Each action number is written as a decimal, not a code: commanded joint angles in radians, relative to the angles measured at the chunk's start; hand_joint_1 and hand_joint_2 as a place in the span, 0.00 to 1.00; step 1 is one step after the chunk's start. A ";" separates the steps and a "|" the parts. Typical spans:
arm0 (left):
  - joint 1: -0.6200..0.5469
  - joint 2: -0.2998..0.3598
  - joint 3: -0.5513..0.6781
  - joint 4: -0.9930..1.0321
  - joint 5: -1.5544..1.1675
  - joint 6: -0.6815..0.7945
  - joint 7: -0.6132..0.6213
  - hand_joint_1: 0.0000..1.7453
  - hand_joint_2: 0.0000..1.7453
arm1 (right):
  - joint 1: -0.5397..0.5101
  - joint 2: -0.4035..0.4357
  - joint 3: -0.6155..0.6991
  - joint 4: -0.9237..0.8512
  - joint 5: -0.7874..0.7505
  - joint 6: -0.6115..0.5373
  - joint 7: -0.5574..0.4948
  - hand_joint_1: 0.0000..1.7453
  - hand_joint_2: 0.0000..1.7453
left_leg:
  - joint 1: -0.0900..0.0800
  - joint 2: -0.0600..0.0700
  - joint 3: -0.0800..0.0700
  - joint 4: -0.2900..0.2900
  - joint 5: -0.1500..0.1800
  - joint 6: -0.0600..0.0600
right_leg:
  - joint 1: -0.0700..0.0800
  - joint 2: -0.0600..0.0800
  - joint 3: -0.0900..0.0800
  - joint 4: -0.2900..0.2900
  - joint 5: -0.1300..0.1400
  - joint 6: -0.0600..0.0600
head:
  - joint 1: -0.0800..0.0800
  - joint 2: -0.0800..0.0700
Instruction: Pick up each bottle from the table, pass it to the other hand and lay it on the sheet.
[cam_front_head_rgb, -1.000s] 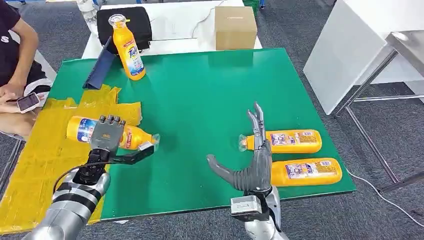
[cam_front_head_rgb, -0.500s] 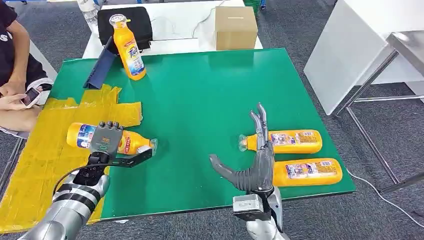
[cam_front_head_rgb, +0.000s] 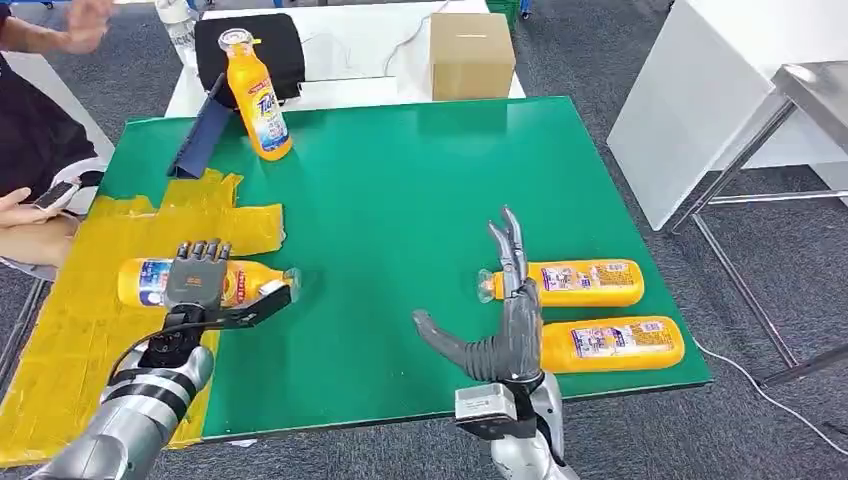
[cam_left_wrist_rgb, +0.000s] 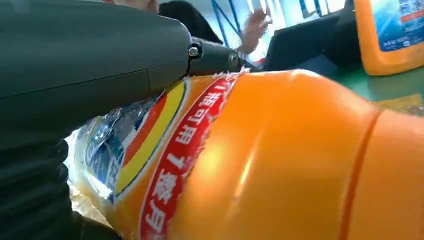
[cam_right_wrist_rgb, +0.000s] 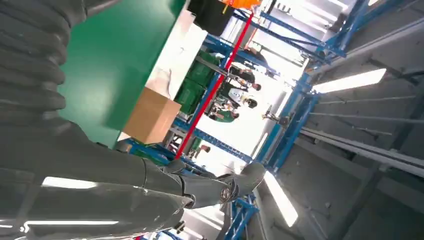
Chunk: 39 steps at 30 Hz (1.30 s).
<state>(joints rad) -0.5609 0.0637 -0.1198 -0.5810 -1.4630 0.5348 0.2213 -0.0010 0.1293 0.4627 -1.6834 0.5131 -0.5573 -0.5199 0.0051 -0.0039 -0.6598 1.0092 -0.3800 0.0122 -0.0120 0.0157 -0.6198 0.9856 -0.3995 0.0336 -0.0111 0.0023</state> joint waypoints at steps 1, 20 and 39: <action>-0.016 -0.022 0.066 0.056 0.005 0.046 -0.006 0.00 1.00 | -0.034 0.001 -0.011 0.073 0.001 -0.001 0.007 0.00 1.00 | 0.000 0.000 0.006 0.000 -0.002 -0.001 | 0.001 -0.001 0.006 -0.001 -0.002 -0.001 | 0.000 0.000; 0.106 -0.077 0.148 -0.190 0.253 0.162 -0.299 0.00 1.00 | -0.023 -0.006 -0.017 0.078 -0.002 -0.027 0.000 0.00 1.00 | 0.000 0.000 0.002 0.000 -0.001 0.000 | 0.000 -0.001 0.002 -0.001 0.000 -0.001 | 0.000 0.000; 0.428 -0.113 0.011 -1.018 1.166 -0.135 -0.735 0.00 1.00 | 0.016 -0.055 -0.098 0.078 0.268 -0.141 0.099 0.00 1.00 | 0.000 0.001 0.001 0.001 -0.003 0.000 | 0.000 0.000 0.002 -0.001 -0.001 -0.001 | 0.000 0.000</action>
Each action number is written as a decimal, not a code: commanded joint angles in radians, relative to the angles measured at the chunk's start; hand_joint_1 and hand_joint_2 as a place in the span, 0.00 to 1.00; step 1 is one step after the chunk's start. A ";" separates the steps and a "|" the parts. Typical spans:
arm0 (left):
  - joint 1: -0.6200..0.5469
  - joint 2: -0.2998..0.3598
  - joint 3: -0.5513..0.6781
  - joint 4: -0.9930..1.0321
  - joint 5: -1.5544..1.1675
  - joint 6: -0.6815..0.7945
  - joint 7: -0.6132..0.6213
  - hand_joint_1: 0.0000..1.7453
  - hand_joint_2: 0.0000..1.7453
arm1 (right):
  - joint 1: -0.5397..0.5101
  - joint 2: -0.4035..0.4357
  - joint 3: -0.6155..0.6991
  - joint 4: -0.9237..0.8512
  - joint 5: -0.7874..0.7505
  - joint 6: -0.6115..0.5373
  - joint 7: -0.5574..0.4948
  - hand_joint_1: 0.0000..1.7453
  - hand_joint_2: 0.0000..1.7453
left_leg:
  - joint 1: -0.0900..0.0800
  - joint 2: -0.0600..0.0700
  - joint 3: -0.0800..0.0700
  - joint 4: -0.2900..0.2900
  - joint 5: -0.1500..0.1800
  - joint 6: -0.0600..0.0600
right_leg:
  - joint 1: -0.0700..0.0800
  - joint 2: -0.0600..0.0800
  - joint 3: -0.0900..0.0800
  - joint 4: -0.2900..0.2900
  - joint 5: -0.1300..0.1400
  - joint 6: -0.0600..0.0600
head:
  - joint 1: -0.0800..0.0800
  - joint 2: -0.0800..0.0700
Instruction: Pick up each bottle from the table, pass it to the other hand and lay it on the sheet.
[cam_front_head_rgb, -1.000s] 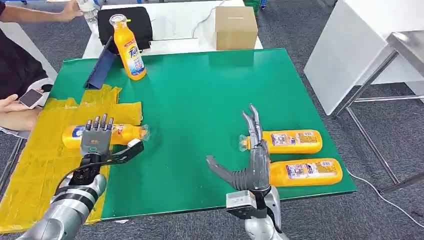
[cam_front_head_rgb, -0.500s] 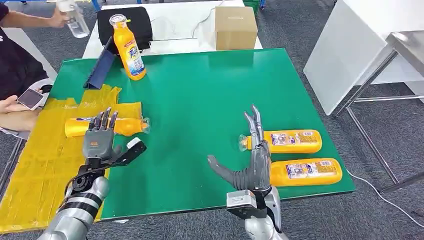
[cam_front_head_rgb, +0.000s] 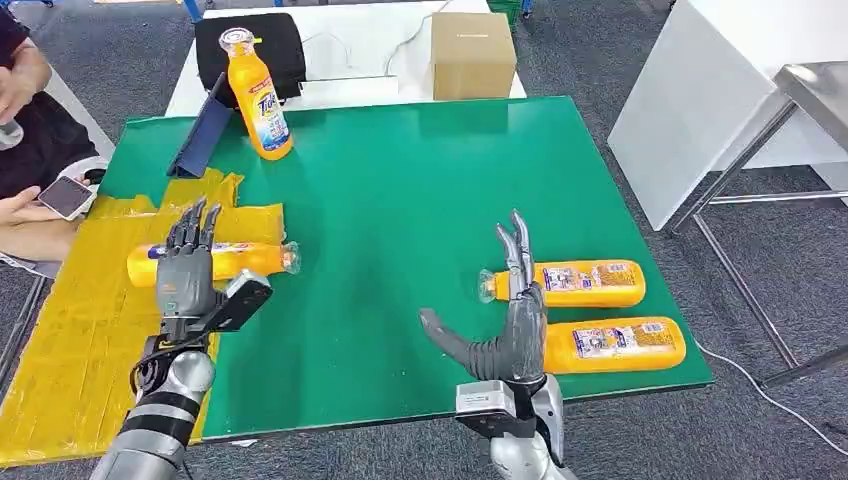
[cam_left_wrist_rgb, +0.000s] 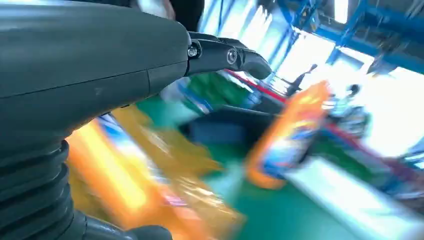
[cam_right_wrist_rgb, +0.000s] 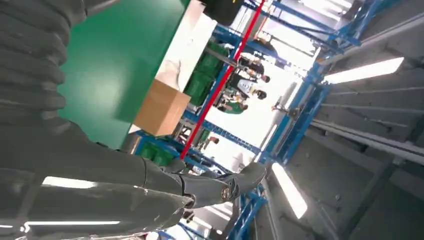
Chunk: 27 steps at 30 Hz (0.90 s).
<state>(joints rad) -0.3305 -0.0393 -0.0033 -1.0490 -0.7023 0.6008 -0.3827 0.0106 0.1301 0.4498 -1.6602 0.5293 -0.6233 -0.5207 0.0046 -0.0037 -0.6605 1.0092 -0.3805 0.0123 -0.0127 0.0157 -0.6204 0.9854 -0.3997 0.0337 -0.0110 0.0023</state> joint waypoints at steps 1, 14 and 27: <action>0.218 -0.012 -0.105 -0.590 0.464 -0.248 -0.138 0.00 1.00 | -0.006 -0.079 -0.098 0.073 0.359 -0.065 0.174 0.00 1.00 | 0.001 0.001 0.005 0.001 -0.004 0.000 | 0.001 0.000 0.005 -0.001 -0.003 -0.001 | 0.000 0.000; 0.244 -0.070 -0.061 -0.522 0.684 -0.456 -0.154 0.00 1.00 | -0.277 -0.377 -0.151 0.456 0.620 0.320 0.466 0.00 1.00 | -0.002 -0.002 0.005 -0.001 0.001 0.003 | -0.001 -0.002 0.007 -0.002 0.001 0.002 | 0.000 0.000; 0.228 -0.070 -0.072 -0.480 0.708 -0.458 -0.155 0.00 1.00 | -0.320 -0.432 -0.212 0.595 0.589 0.340 0.438 0.00 1.00 | -0.002 -0.003 0.002 0.000 0.002 0.004 | -0.001 -0.003 0.004 -0.001 0.002 0.003 | 0.000 0.000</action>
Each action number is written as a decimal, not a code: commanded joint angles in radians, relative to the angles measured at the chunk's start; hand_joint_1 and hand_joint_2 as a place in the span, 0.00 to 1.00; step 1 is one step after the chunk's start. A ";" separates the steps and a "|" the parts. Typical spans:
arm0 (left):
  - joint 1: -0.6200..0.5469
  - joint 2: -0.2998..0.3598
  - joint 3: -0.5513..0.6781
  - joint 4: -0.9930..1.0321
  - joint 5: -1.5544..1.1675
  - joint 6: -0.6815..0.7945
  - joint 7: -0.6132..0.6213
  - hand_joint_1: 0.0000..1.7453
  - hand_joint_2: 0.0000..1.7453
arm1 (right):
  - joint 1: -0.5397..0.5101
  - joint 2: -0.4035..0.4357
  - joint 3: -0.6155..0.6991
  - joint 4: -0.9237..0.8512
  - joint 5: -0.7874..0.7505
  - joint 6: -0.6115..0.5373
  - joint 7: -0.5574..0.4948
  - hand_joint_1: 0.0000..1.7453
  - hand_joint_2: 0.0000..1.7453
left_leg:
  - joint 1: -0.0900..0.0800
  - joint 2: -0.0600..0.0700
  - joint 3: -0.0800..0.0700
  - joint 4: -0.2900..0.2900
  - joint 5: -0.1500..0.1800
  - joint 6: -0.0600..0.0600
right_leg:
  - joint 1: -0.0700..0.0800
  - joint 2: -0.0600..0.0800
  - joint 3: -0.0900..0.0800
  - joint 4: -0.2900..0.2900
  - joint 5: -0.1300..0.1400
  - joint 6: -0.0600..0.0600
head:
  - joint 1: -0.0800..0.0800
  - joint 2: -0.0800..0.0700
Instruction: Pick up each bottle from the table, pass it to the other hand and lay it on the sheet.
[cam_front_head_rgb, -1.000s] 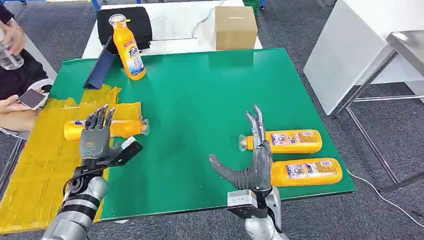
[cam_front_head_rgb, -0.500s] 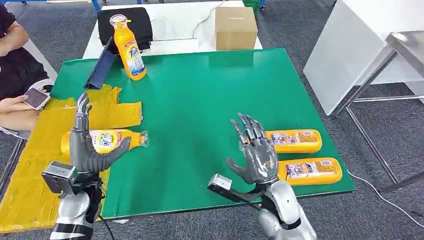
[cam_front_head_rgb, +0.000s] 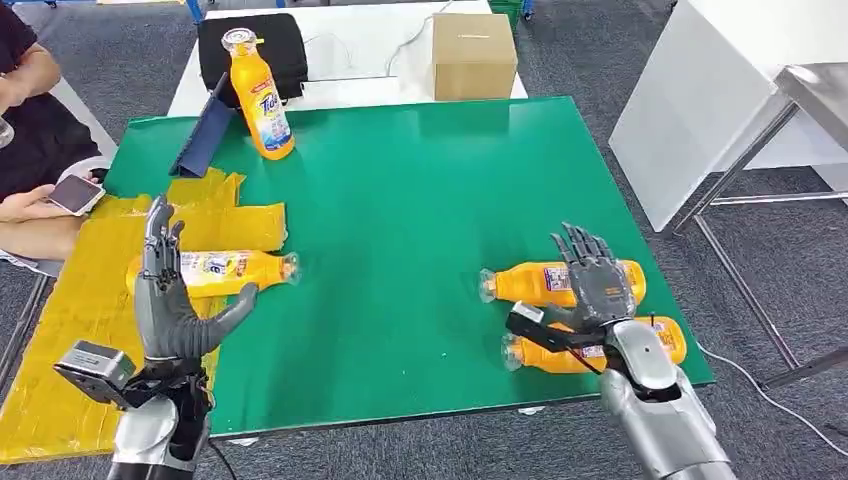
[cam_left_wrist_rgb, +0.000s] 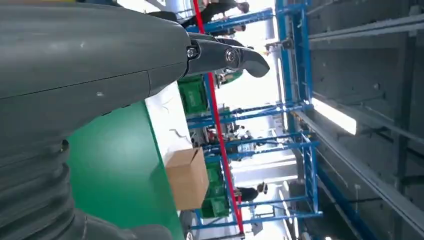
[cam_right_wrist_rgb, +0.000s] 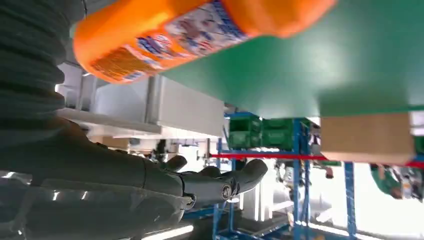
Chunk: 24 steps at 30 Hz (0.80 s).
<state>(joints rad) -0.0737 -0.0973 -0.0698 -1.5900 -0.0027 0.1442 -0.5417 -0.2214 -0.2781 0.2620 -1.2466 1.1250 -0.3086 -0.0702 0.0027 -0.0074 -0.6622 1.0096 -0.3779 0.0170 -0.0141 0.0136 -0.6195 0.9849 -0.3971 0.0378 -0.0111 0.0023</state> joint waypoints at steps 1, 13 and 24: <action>-0.030 -0.011 -0.007 0.061 0.010 -0.003 0.003 0.00 1.00 | -0.095 -0.026 -0.028 0.189 -0.009 0.029 -0.013 0.00 1.00 | 0.000 0.001 0.005 -0.001 -0.001 -0.001 | 0.000 -0.001 0.005 -0.001 -0.001 -0.001 | 0.000 0.000; -0.036 -0.014 0.006 0.086 0.036 -0.003 0.009 0.00 1.00 | -0.124 -0.039 -0.023 0.271 0.002 0.044 -0.015 0.00 1.00 | 0.000 0.001 0.005 -0.001 -0.001 -0.001 | 0.000 -0.001 0.005 -0.001 -0.001 -0.001 | 0.000 0.000; -0.044 -0.014 -0.002 0.119 0.049 -0.015 0.012 0.00 1.00 | -0.198 -0.054 -0.001 0.393 0.014 0.082 -0.005 0.00 1.00 | 0.000 0.001 0.006 -0.001 -0.001 -0.001 | 0.000 0.000 0.005 -0.001 -0.001 -0.001 | 0.000 0.000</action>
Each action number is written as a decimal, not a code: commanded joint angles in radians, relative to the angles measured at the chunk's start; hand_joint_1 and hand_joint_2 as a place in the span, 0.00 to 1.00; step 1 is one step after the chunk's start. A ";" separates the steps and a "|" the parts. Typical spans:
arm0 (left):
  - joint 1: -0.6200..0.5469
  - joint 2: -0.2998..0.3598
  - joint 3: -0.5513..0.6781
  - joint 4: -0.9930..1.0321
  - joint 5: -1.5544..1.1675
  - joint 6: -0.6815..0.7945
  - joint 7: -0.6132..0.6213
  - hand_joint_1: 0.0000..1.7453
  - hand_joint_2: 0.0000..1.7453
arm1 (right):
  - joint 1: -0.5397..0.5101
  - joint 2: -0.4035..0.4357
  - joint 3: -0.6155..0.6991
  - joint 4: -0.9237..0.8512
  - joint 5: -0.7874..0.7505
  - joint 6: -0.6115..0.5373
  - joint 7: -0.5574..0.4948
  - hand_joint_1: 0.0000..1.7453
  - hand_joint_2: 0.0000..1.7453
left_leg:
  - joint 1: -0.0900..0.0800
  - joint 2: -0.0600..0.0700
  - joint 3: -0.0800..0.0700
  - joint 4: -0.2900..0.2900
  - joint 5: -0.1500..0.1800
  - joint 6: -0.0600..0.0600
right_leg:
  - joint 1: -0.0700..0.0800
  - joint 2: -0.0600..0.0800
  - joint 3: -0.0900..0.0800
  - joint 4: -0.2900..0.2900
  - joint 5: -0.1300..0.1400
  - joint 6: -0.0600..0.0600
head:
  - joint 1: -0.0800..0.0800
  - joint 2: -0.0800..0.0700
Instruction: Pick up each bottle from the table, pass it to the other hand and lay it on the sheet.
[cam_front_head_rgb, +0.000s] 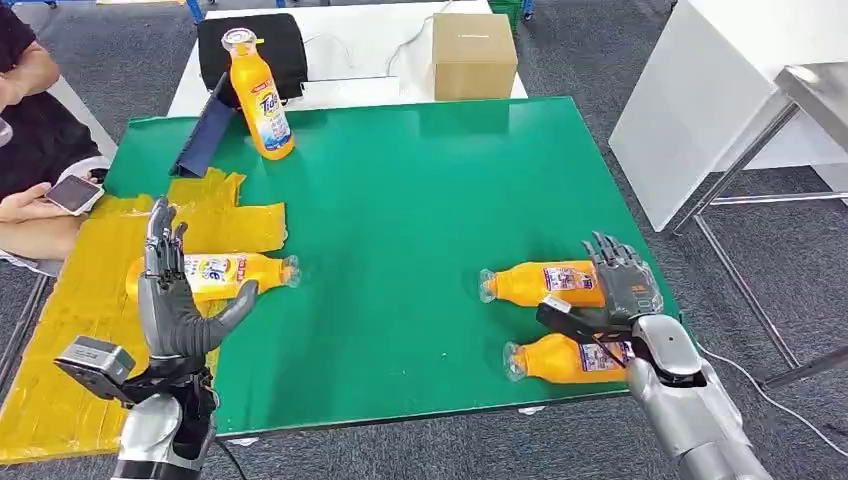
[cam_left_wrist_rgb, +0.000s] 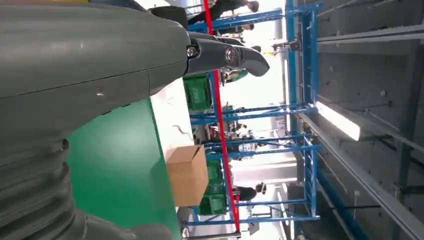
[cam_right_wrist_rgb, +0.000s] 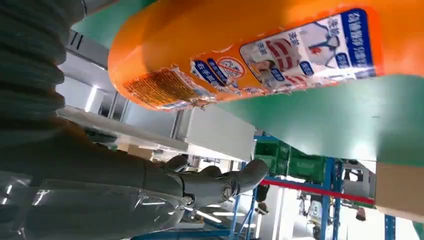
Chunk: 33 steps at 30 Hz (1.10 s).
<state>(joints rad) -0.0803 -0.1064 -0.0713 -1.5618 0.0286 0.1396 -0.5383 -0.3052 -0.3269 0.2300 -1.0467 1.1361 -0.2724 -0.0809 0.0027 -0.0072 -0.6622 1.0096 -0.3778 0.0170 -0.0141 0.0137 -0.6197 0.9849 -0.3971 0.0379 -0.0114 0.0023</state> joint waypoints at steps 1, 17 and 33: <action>-0.038 -0.003 -0.005 0.092 0.022 -0.019 0.008 0.00 1.00 | -0.129 -0.013 0.040 0.215 0.006 0.064 0.004 0.00 1.00 | 0.000 0.001 0.007 0.000 -0.002 -0.001 | 0.000 0.000 0.006 -0.001 -0.002 -0.002 | 0.000 0.000; -0.050 -0.002 -0.016 0.115 0.022 -0.030 0.010 0.00 1.00 | -0.246 -0.023 0.162 0.376 0.053 0.157 -0.015 0.77 1.00 | 0.000 0.001 0.007 0.000 -0.002 -0.001 | 0.001 -0.001 0.007 0.000 -0.002 -0.002 | 0.000 0.000; -0.037 -0.005 -0.018 0.104 0.035 -0.043 0.003 0.00 1.00 | -0.219 -0.003 0.187 0.347 0.018 0.006 -0.032 1.00 1.00 | 0.000 0.002 0.007 -0.001 -0.002 -0.001 | 0.001 -0.001 0.006 -0.001 -0.001 -0.002 | 0.000 0.000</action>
<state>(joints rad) -0.0950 -0.1080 -0.0855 -1.5103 0.0595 0.0980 -0.5360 -0.5274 -0.3605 0.3853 -0.7233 1.1788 -0.1578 -0.1259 0.0026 -0.0058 -0.6611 1.0098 -0.3774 0.0173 -0.0141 0.0138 -0.6191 0.9849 -0.3966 0.0382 -0.0111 0.0023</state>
